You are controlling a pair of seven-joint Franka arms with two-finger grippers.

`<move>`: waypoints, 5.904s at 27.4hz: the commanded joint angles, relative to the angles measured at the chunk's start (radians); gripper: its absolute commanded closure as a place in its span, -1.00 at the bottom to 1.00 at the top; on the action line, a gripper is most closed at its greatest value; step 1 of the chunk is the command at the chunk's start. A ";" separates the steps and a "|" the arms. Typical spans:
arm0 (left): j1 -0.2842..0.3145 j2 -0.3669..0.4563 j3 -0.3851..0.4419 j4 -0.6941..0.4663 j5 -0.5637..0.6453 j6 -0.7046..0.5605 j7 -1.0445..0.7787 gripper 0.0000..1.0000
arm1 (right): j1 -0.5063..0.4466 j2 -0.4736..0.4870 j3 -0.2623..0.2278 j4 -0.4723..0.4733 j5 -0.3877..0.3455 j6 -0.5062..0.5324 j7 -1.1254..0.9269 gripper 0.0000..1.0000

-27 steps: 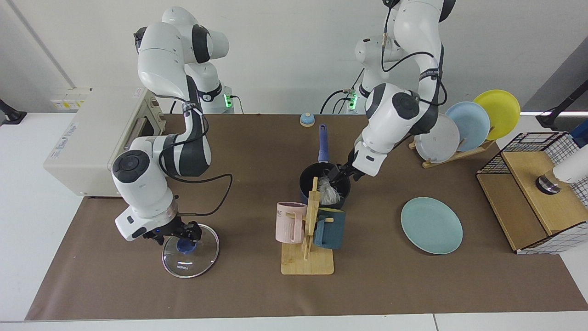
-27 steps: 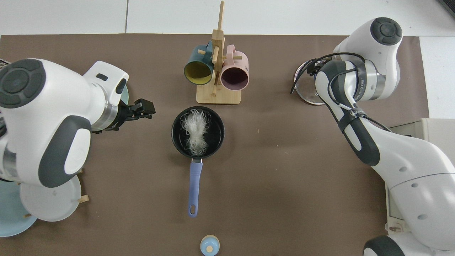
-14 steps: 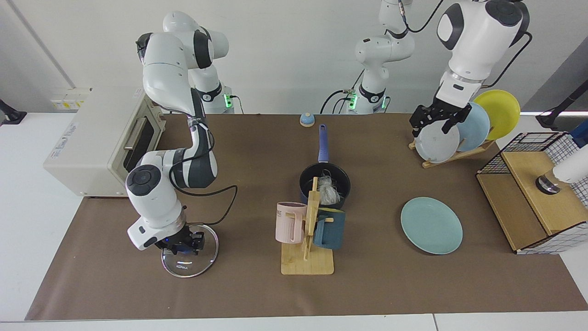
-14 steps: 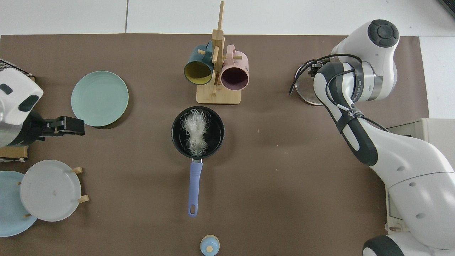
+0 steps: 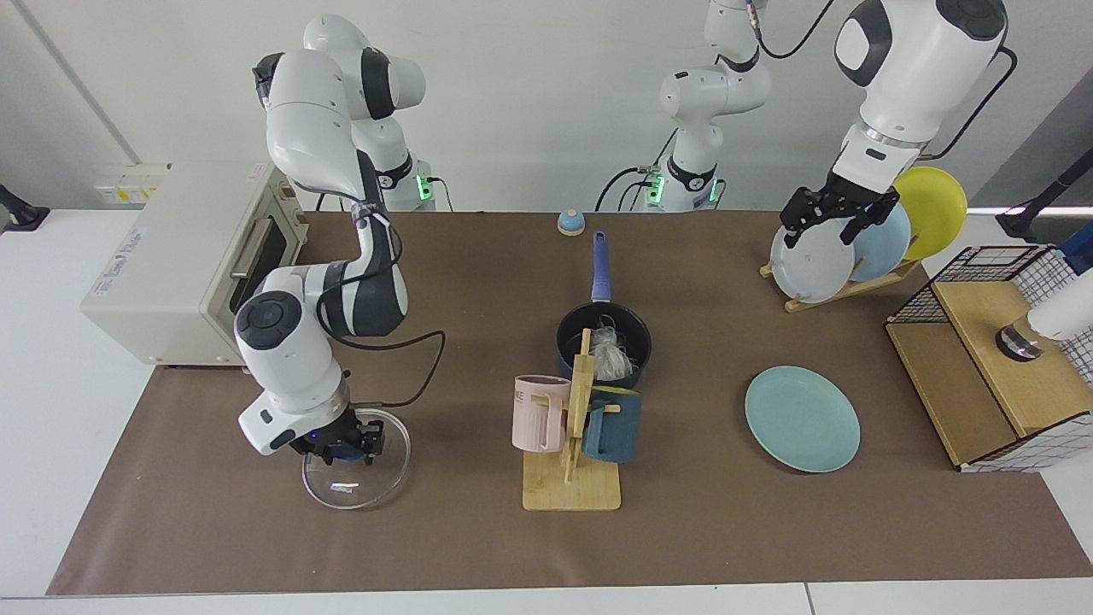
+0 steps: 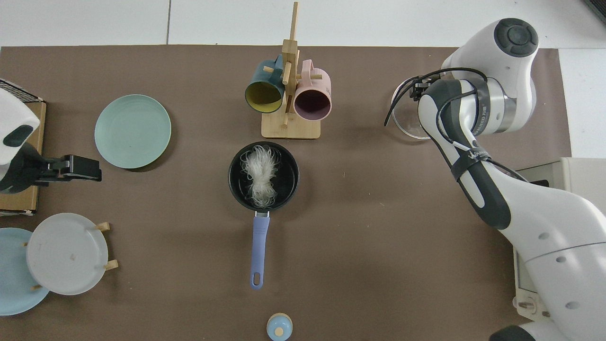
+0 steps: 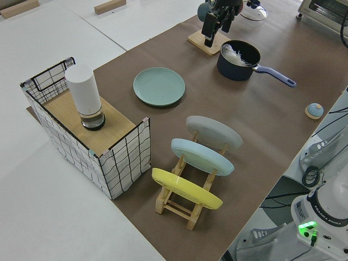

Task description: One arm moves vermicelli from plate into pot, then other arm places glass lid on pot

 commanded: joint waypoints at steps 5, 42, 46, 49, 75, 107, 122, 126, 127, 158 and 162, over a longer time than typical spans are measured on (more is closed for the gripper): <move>-0.005 0.074 0.007 0.113 -0.015 -0.099 0.015 -1.00 | 0.060 -0.283 0.001 -0.263 0.013 -0.107 0.014 1.00; 0.004 0.068 0.005 0.113 -0.008 -0.105 0.001 -1.00 | 0.522 -0.030 0.003 0.180 -0.004 -0.410 0.759 1.00; 0.002 0.068 0.005 0.113 -0.008 -0.105 0.001 -1.00 | 0.548 0.020 0.001 0.241 -0.004 -0.397 0.759 1.00; 0.002 0.068 0.005 0.113 -0.008 -0.105 0.001 -1.00 | 0.551 0.043 0.001 0.278 -0.004 -0.400 0.759 1.00; 0.002 0.068 0.005 0.113 -0.008 -0.101 0.002 -1.00 | 0.568 0.083 0.024 0.281 0.059 -0.337 0.762 1.00; -0.001 0.068 0.005 0.113 -0.012 -0.095 -0.001 -1.00 | 0.583 0.076 0.000 0.281 0.027 -0.299 0.758 1.00; -0.001 0.069 0.005 0.113 -0.012 -0.093 -0.001 -1.00 | 0.575 0.074 -0.002 0.278 0.028 -0.291 0.747 1.00; -0.001 0.069 0.005 0.113 -0.012 -0.093 -0.001 -1.00 | 0.575 0.073 0.001 0.275 0.030 -0.293 0.745 1.00; -0.001 0.069 0.005 0.113 -0.012 -0.093 -0.001 -1.00 | 0.575 0.073 0.004 0.277 0.033 -0.291 0.747 1.00; -0.002 0.065 -0.006 0.122 -0.012 -0.113 -0.001 -1.00 | 0.519 -0.113 -0.007 0.189 -0.040 -0.405 0.696 -1.00; -0.004 0.046 -0.009 0.122 -0.013 -0.104 -0.001 -1.00 | 0.447 -0.209 -0.005 0.117 -0.053 -0.405 0.597 -1.00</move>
